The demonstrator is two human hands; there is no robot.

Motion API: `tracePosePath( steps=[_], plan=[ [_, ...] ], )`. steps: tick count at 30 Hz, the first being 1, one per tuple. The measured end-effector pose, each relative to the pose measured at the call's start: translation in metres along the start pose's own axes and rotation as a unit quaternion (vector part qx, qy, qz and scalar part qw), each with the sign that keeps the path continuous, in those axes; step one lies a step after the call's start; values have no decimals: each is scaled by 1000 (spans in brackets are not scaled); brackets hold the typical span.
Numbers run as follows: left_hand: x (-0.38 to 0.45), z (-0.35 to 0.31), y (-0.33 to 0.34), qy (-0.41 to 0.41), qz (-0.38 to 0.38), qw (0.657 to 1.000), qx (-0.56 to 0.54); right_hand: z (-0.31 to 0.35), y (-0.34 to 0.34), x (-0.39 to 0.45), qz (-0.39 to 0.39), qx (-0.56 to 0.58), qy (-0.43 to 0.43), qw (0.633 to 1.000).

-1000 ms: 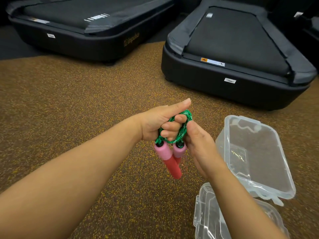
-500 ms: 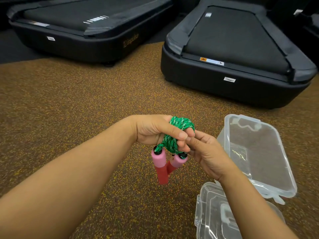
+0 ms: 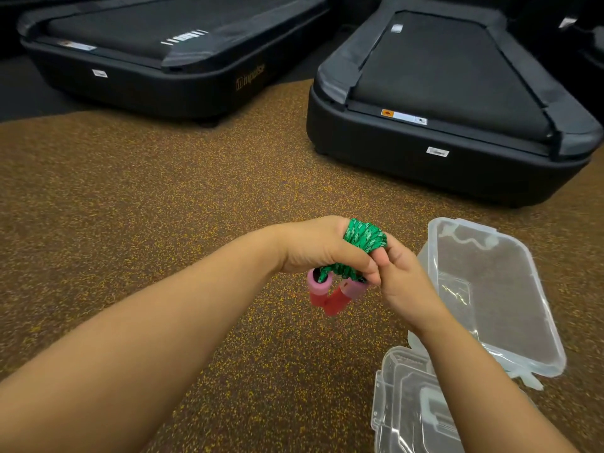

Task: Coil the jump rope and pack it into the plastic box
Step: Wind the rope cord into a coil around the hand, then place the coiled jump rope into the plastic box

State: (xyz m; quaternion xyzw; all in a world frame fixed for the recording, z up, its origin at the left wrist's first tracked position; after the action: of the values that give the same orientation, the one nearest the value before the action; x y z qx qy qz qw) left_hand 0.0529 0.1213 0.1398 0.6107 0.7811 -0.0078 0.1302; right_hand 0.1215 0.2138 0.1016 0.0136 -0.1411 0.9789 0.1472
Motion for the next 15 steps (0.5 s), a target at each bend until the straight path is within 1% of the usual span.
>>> tracePosePath(
  steps=[4,6,8,10,13,15],
  plan=[
    [-5,0,-3,-1,25,993,-112,1,1,0,38,53,22,998],
    [-4,0,-4,8,11,993,-119,3,0,0,33,44,20,998],
    [-1,-1,-4,24,-20,992,-125,6,-1,2,-1,-3,8,1000],
    [2,-1,-5,34,-44,988,-142,4,-2,5,-17,-18,10,1000],
    [2,0,-9,33,-51,987,-151,4,0,7,-2,-14,26,1000],
    [0,1,-11,34,-46,990,-128,7,0,8,13,-30,30,999]
  ],
)
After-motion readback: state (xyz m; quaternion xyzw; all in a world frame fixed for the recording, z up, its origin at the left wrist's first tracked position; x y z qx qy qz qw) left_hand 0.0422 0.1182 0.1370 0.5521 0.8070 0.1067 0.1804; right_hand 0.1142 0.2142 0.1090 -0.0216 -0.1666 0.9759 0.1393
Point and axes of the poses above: each hand's wrist, its own x-axis towards the middle knuckle, its own y-axis out of the palm, z = x × y, the point moved 5 cm from there along x, towards the middle knuckle, and after that the axes turned 10 degrees about -x, right-handed, at the moved point
